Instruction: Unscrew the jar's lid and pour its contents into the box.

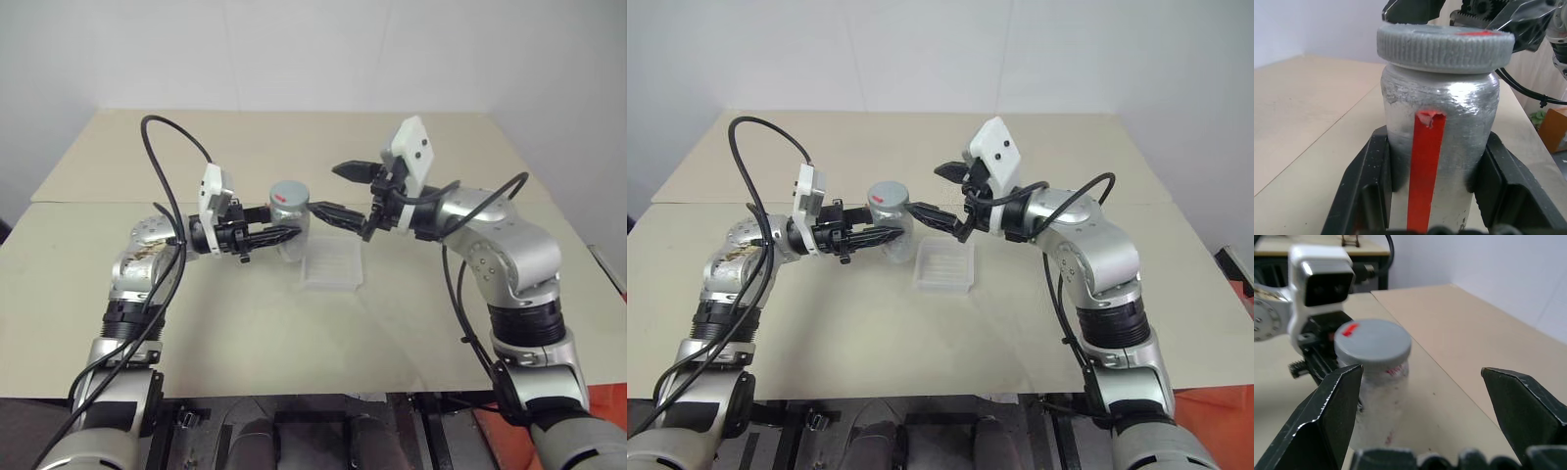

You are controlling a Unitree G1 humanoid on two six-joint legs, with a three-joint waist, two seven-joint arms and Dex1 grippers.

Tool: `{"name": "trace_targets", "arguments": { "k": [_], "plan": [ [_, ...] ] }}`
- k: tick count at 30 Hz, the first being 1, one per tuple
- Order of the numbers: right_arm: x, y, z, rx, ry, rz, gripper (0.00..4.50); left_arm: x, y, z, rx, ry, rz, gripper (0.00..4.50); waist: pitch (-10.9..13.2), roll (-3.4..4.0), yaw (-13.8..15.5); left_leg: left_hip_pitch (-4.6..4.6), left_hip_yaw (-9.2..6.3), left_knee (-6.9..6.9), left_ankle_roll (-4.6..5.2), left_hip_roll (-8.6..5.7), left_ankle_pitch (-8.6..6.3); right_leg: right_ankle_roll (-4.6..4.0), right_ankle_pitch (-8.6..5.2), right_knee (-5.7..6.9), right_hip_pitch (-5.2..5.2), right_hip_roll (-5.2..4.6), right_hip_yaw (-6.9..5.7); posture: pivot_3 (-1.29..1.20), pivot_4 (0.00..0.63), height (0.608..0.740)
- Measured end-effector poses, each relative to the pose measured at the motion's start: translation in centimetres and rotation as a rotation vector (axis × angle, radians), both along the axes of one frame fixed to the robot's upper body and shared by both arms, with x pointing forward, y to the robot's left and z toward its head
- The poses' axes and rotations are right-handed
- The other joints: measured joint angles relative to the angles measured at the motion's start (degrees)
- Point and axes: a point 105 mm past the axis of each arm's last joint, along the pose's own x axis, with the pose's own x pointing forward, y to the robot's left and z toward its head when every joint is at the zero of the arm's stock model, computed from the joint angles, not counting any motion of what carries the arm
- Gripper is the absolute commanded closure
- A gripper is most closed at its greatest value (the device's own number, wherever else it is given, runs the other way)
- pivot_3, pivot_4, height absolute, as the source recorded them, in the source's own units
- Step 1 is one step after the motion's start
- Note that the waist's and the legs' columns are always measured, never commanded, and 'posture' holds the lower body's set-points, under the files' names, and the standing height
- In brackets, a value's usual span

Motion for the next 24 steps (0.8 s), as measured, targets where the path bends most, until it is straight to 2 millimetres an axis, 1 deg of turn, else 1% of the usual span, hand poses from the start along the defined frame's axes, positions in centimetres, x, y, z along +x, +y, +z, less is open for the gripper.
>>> {"name": "trace_targets", "arguments": {
  "k": [5, 10, 14, 17, 24],
  "plan": [
    [-1.3, 0.8, 0.7, 0.019, -0.001, 0.081, 0.01, 0.2, -0.4, 0.3, -0.012, -0.007, -0.010, 2.64, 0.00, 0.00, 0.00, 0.01, 0.00, 0.00, 0.00, 0.00, 0.00, 0.00, 0.00, 0.00, 0.00, 0.00, 0.00, 0.00, 0.150, 0.740],
    [-1.4, 2.2, 0.4, -0.027, 0.028, 0.106, 0.01, 0.2, -0.9, 0.5, -0.020, -0.019, -0.029, 2.64, 0.00, 0.00, -0.23, 0.02, 0.00, 0.00, 0.00, 0.01, 0.00, 0.00, 0.00, 0.03, -0.01, 0.01, 0.01, 0.00, 0.150, 0.740],
    [-0.8, 3.0, 0.3, -0.061, 0.059, 0.084, 0.01, 0.3, -0.9, 0.2, -0.021, -0.007, -0.029, 2.64, 0.00, 0.00, -0.14, 0.00, 0.00, 0.00, 0.00, 0.00, 0.00, 0.00, 0.00, 0.04, -0.01, 0.00, 0.00, 0.00, 0.150, 0.740],
    [-0.2, 3.3, 0.4, -0.068, 0.073, 0.062, 0.01, 0.3, -0.9, 0.2, -0.020, -0.007, -0.031, 2.64, 0.00, 0.00, -0.09, -0.01, 0.00, 0.00, 0.00, 0.00, 0.00, 0.00, 0.00, 0.05, -0.01, 0.00, 0.00, 0.00, 0.150, 0.740],
    [0.3, 3.5, 0.4, -0.099, 0.102, 0.034, 0.01, 0.3, -0.8, 0.2, -0.020, -0.007, -0.031, 2.64, 0.00, 0.00, 0.00, -0.01, 0.00, 0.00, 0.00, 0.01, 0.00, 0.00, 0.00, 0.05, -0.01, 0.01, -0.01, 0.00, 0.150, 0.740]
  ]
}}
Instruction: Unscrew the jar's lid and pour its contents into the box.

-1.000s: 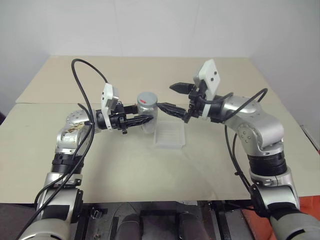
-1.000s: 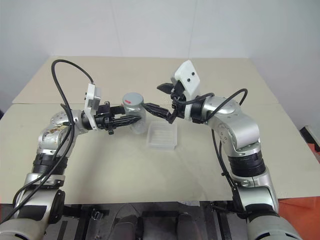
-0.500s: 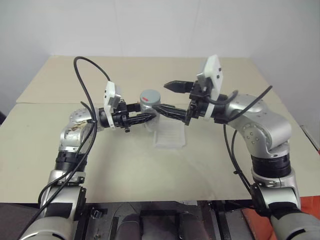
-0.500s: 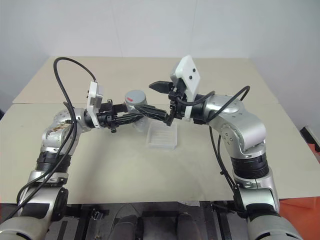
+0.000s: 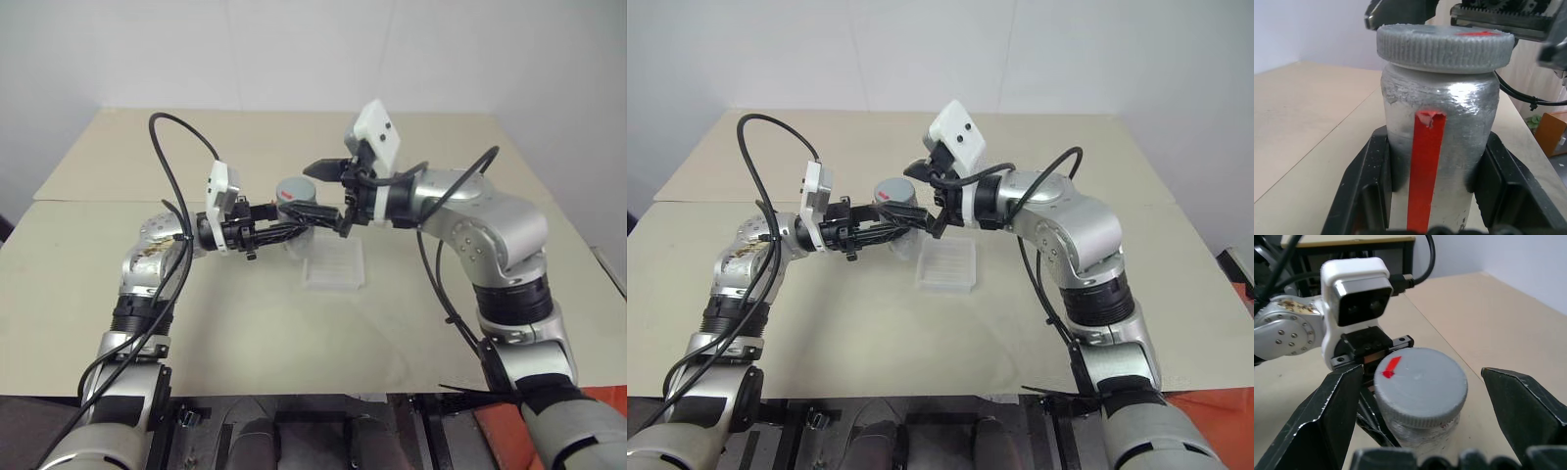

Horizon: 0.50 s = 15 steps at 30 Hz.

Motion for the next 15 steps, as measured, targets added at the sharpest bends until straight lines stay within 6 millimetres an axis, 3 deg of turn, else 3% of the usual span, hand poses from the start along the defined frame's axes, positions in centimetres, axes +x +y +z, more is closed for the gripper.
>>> {"name": "trace_targets", "arguments": {
  "k": [15],
  "plan": [
    [0.21, -0.03, -0.14, -0.007, 0.019, -0.007, 0.01, 0.00, 0.06, -0.02, 0.002, 0.000, 0.002, 2.64, 0.00, 0.00, -0.02, -0.01, 0.00, 0.00, 0.00, 0.00, 0.00, 0.00, 0.00, 0.00, 0.00, 0.00, 0.00, 0.00, 0.150, 0.740]
  ]
}}
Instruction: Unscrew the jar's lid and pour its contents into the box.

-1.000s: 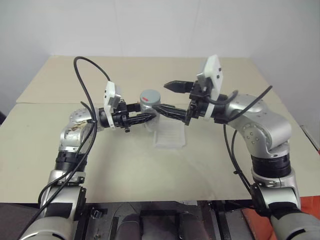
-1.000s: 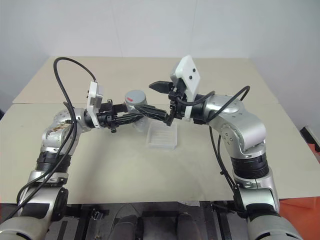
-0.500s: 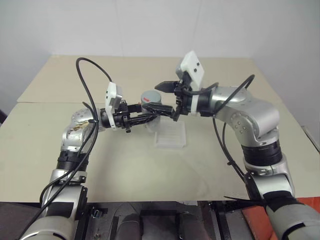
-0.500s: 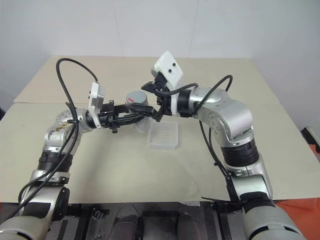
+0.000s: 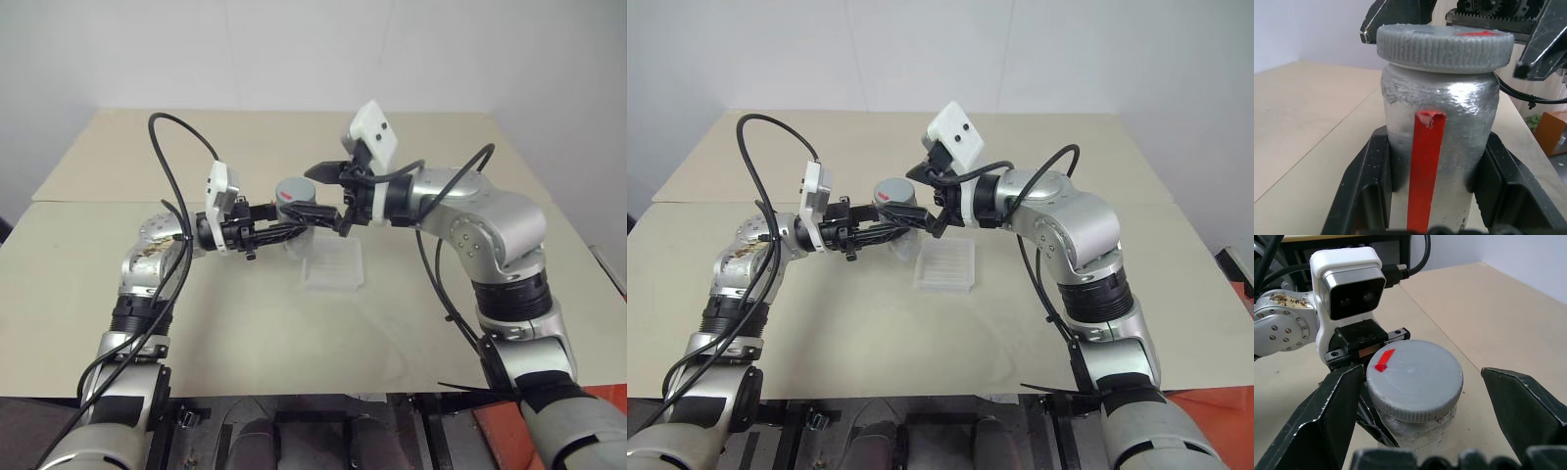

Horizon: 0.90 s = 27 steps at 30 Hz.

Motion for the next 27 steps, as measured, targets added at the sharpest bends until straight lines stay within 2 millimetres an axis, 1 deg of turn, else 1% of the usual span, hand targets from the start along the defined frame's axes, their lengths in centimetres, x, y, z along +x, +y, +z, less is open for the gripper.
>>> {"name": "trace_targets", "arguments": {
  "k": [1, 4, 7, 8, 20, 21, 24, 25, 27],
  "plan": [
    [0.0, 0.0, 0.0, 0.001, 0.001, 0.000, 0.01, 0.0, 0.0, 0.0, 0.000, 0.000, 0.000, 2.64, 0.00, 0.00, 0.00, 0.00, 0.00, 0.00, 0.00, 0.00, 0.00, 0.00, 0.00, 0.00, 0.00, 0.00, 0.00, 0.00, 0.150, 0.740],
    [0.0, 0.1, 0.0, 0.003, 0.003, 0.002, 0.54, 0.0, 0.0, 0.0, 0.001, -0.002, -0.001, 2.64, 0.00, 0.00, 0.00, 0.00, 0.00, 0.00, 0.00, 0.00, 0.00, 0.00, 0.00, 0.00, 0.00, 0.00, 0.00, 0.00, 0.150, 0.740],
    [-0.1, 0.2, -0.1, 0.005, 0.005, 0.009, 1.52, 0.0, 0.0, 0.0, 0.002, -0.002, 0.002, 2.64, 0.00, 0.00, 0.00, 0.00, 0.00, 0.00, 0.00, 0.00, 0.00, 0.00, 0.00, 0.00, 0.00, 0.00, 0.00, 0.00, 0.150, 0.740],
    [-0.1, 0.3, -0.1, 0.005, 0.007, 0.011, 1.69, 0.0, 0.1, 0.0, 0.001, -0.002, 0.003, 2.64, 0.00, 0.00, 0.00, 0.00, 0.00, 0.00, 0.00, 0.00, 0.00, 0.00, 0.00, 0.00, 0.00, 0.00, 0.00, 0.00, 0.150, 0.740],
    [-0.1, 0.6, -0.2, 0.014, 0.022, 0.023, 1.69, -0.3, 0.4, -0.2, 0.015, -0.005, 0.014, 2.64, 0.00, 0.00, -0.02, 0.00, 0.00, 0.00, 0.00, 0.00, 0.00, 0.00, 0.00, 0.00, 0.00, 0.00, 0.00, 0.00, 0.150, 0.740],
    [0.0, 0.5, 0.1, 0.020, 0.019, 0.018, 1.69, -0.4, 0.5, -0.6, 0.024, 0.004, 0.012, 2.64, 0.01, 0.01, -0.05, 0.01, 0.01, 0.00, 0.00, 0.00, 0.00, 0.00, 0.00, 0.00, 0.00, -0.01, 0.01, 0.00, 0.150, 0.740],
    [0.9, -1.3, 3.0, 0.078, -0.058, -0.054, 1.69, -1.0, 0.5, -2.6, 0.047, 0.065, -0.010, 2.64, 0.02, 0.03, -0.03, -0.01, 0.01, -0.01, 0.00, 0.01, 0.00, 0.00, 0.00, 0.00, -0.02, 0.00, 0.00, 0.00, 0.150, 0.740],
    [1.1, -2.0, 4.0, 0.101, -0.089, -0.075, 1.69, -1.1, 0.5, -3.0, 0.049, 0.077, -0.012, 2.64, 0.02, 0.03, 0.05, -0.02, 0.00, -0.03, 0.00, 0.01, 0.00, 0.00, 0.00, 0.00, -0.03, 0.00, -0.01, 0.00, 0.150, 0.740],
    [1.2, -2.7, 4.8, 0.126, -0.113, -0.092, 1.69, -1.2, 0.6, -3.1, 0.054, 0.079, -0.014, 2.64, 0.02, 0.03, 0.12, -0.01, 0.00, -0.03, 0.00, 0.01, 0.00, 0.00, 0.00, -0.01, -0.01, 0.00, -0.01, 0.00, 0.150, 0.740]
  ]
}}
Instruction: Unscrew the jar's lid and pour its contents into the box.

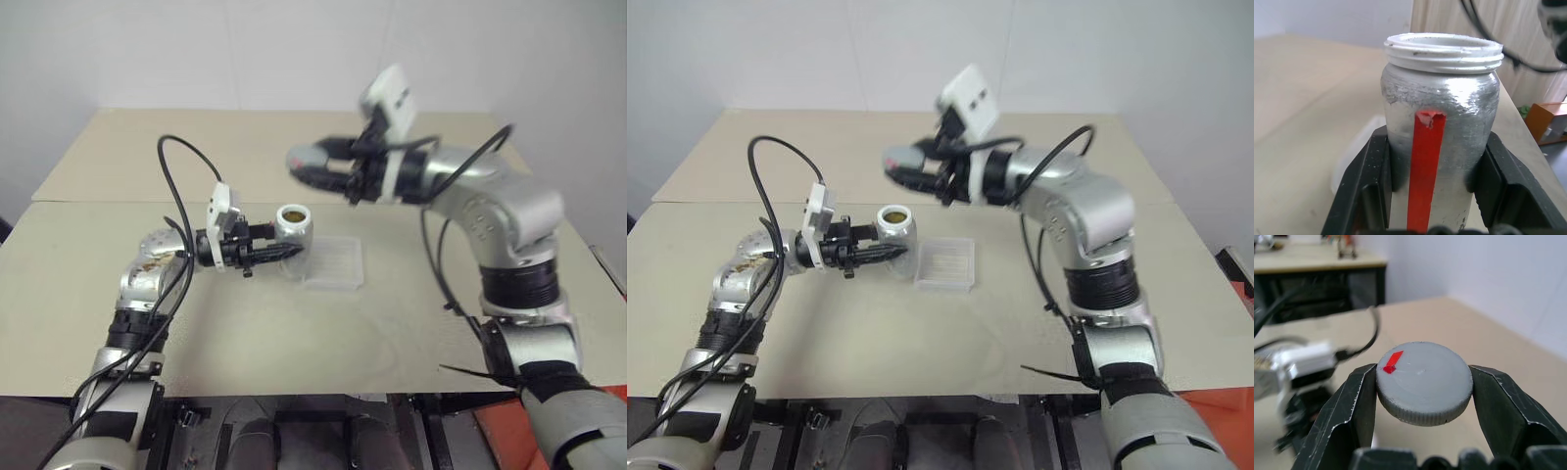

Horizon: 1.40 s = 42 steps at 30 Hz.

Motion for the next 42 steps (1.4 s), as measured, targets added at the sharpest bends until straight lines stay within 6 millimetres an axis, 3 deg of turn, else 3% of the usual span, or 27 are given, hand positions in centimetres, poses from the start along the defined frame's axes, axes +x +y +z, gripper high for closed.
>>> {"name": "trace_targets", "arguments": {
  "k": [3, 6, 8, 11, 15, 18, 20, 21, 22, 25, 28, 32, 36, 39, 42],
  "plan": [
    [0.3, -0.5, -0.4, -0.003, 0.012, -0.022, 1.69, 0.0, 0.0, 0.2, 0.002, -0.005, 0.000, 2.64, 0.00, 0.00, -0.09, 0.01, 0.01, 0.00, 0.00, -0.01, 0.00, 0.00, 0.00, -0.01, 0.00, 0.00, 0.01, 0.00, 0.150, 0.740],
    [1.2, -2.9, -2.1, -0.010, 0.051, -0.116, 1.69, 0.2, 0.0, 0.5, 0.001, -0.016, 0.004, 2.64, 0.00, 0.00, 0.15, -0.02, 0.00, 0.01, 0.00, -0.02, 0.00, 0.00, 0.00, -0.02, 0.02, -0.02, -0.01, 0.00, 0.150, 0.740],
    [1.9, -5.0, -4.0, -0.008, 0.096, -0.209, 1.69, 0.3, 0.2, 0.7, -0.003, -0.024, 0.014, 2.64, 0.00, 0.00, 0.25, -0.05, 0.00, 0.01, 0.00, -0.03, 0.00, 0.00, 0.00, -0.02, 0.03, -0.03, -0.01, 0.00, 0.150, 0.740],
    [2.9, -9.3, -8.8, -0.035, 0.194, -0.423, 1.69, 0.5, 0.7, 1.3, -0.010, -0.043, 0.045, 2.64, 0.00, -0.01, 0.17, -0.09, 0.01, -0.01, 0.00, -0.03, 0.00, 0.01, 0.00, -0.04, -0.05, -0.03, 0.01, 0.00, 0.150, 0.740],
    [2.7, -13.2, -13.9, -0.068, 0.288, -0.617, 1.69, 0.6, 0.9, 1.8, -0.016, -0.066, 0.067, 2.64, 0.00, 0.00, -0.12, -0.01, 0.02, -0.01, 0.00, -0.02, 0.00, 0.01, 0.00, -0.09, -0.02, -0.01, 0.05, 0.00, 0.150, 0.740],
    [1.9, -15.0, -17.6, -0.123, 0.361, -0.711, 1.69, 0.6, 1.0, 2.1, -0.021, -0.075, 0.077, 2.64, 0.00, 0.00, -0.44, 0.06, 0.05, -0.01, 0.00, -0.02, 0.00, 0.01, 0.00, -0.08, 0.00, 0.00, 0.11, 0.00, 0.150, 0.740],
    [1.9, -14.8, -18.4, -0.130, 0.368, -0.720, 1.69, 0.6, 1.1, 2.1, -0.022, -0.076, 0.080, 2.64, 0.00, 0.00, -0.80, 0.11, 0.06, -0.01, 0.00, -0.02, 0.00, 0.01, 0.00, -0.06, 0.00, 0.02, 0.15, 0.00, 0.150, 0.740],
    [2.0, -14.5, -18.5, -0.133, 0.363, -0.715, 1.69, 0.7, 1.0, 2.1, -0.023, -0.076, 0.080, 2.64, 0.00, 0.00, -0.89, 0.11, 0.05, -0.02, 0.00, -0.01, 0.00, 0.01, 0.00, -0.06, 0.00, 0.03, 0.14, 0.00, 0.150, 0.740],
    [2.0, -14.1, -18.6, -0.143, 0.354, -0.706, 0.96, 0.7, 1.0, 2.1, -0.025, -0.077, 0.080, 2.64, 0.00, 0.00, -0.92, 0.11, 0.04, -0.02, 0.00, -0.01, 0.00, 0.01, 0.00, -0.08, 0.01, 0.03, 0.14, 0.00, 0.150, 0.740],
    [1.9, -13.3, -19.1, -0.166, 0.357, -0.680, 0.06, 0.7, 0.9, 2.4, -0.027, -0.083, 0.079, 2.64, 0.00, 0.00, -0.72, 0.05, 0.04, -0.02, 0.00, -0.03, 0.00, 0.01, 0.00, -0.14, 0.01, 0.01, 0.13, 0.00, 0.150, 0.740],
    [1.6, -13.4, -18.9, -0.199, 0.351, -0.645, 0.02, 0.8, 0.7, 2.7, -0.026, -0.096, 0.074, 2.64, 0.01, 0.00, -0.25, 0.03, 0.04, -0.01, 0.00, -0.04, 0.00, 0.01, 0.00, -0.16, 0.01, 0.00, 0.11, 0.00, 0.150, 0.740],
    [0.1, -13.8, -15.5, -0.247, 0.272, -0.539, 0.02, 1.5, 0.3, 2.6, 0.058, -0.180, 0.105, 2.64, 0.05, 0.05, 0.37, 0.08, 0.02, 0.00, 0.00, -0.04, 0.00, 0.01, 0.00, -0.19, 0.10, 0.00, 0.06, 0.00, 0.150, 0.740],
    [-1.5, -13.0, -12.8, -0.222, 0.274, -0.386, 0.02, 3.4, -1.3, 2.1, 0.215, -0.396, 0.171, 2.64, 0.05, 0.03, 0.70, 0.13, 0.02, 0.01, 0.00, -0.05, 0.00, 0.00, 0.01, -0.21, 0.18, 0.01, 0.06, 0.00, 0.150, 0.740],
    [-2.4, -12.7, -12.1, -0.229, 0.287, -0.315, 0.02, 5.6, -3.2, 3.3, 0.268, -0.625, 0.277, 2.64, 0.10, -0.05, 1.24, 0.04, 0.01, 0.04, 0.01, -0.06, 0.00, 0.02, 0.03, -0.26, 0.14, 0.01, 0.05, 0.00, 0.150, 0.740],
    [-3.1, -12.5, -11.6, -0.249, 0.289, -0.258, 0.02, 7.4, -5.1, 7.0, 0.436, -1.098, 0.383, 2.64, 0.15, -0.13, 1.57, -0.10, 0.00, 0.08, 0.02, -0.12, -0.01, 0.11, 0.10, -0.37, 0.09, -0.02, 0.06, 0.00, 0.150, 0.740]
  ]
}}
